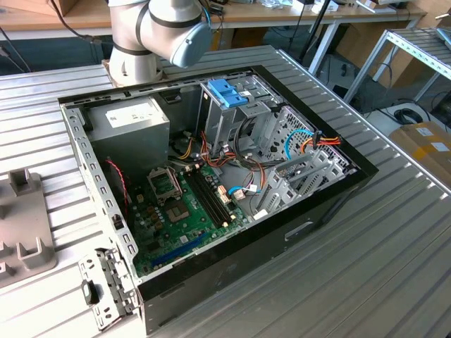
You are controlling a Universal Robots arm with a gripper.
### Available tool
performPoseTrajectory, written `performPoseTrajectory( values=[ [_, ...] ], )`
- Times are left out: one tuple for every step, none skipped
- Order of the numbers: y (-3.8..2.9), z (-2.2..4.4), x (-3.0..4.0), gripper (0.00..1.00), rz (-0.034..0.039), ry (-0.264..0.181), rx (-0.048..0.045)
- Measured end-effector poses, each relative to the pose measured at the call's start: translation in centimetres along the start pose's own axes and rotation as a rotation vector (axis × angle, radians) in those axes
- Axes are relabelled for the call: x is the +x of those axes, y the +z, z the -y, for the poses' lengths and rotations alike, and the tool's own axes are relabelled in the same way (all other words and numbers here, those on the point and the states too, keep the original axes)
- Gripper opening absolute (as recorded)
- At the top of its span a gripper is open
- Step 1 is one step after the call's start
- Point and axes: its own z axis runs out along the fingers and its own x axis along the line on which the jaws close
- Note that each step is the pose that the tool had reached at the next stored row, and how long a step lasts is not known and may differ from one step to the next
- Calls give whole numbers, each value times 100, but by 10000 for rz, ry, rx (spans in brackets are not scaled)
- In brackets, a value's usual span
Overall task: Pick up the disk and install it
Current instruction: 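Pick up the disk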
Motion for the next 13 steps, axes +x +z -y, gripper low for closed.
performPoseTrajectory(
  values=[
    [2, -2, -9, 56, 0, 0, -1],
    [4, -3, -17, 56, 0, 0, 0],
    [7, -5, -23, 56, 0, 0, 0],
    [13, -7, -30, 56, 1, 0, 1],
    [18, -8, -39, 56, 0, -1, -1],
    [24, -10, -47, 56, 0, 0, -1],
    [28, -11, -53, 56, 0, -1, -1],
    [32, -12, -58, 56, 0, -2, -1],
    [38, -13, -62, 56, 0, -2, 1],
    [44, -13, -65, 56, 1, -4, 1],
    [50, -14, -70, 56, -1, -3, -1],
    [55, -14, -73, 56, 0, -4, -1],
    [63, -15, -80, 56, 0, -5, 0]
  ],
)
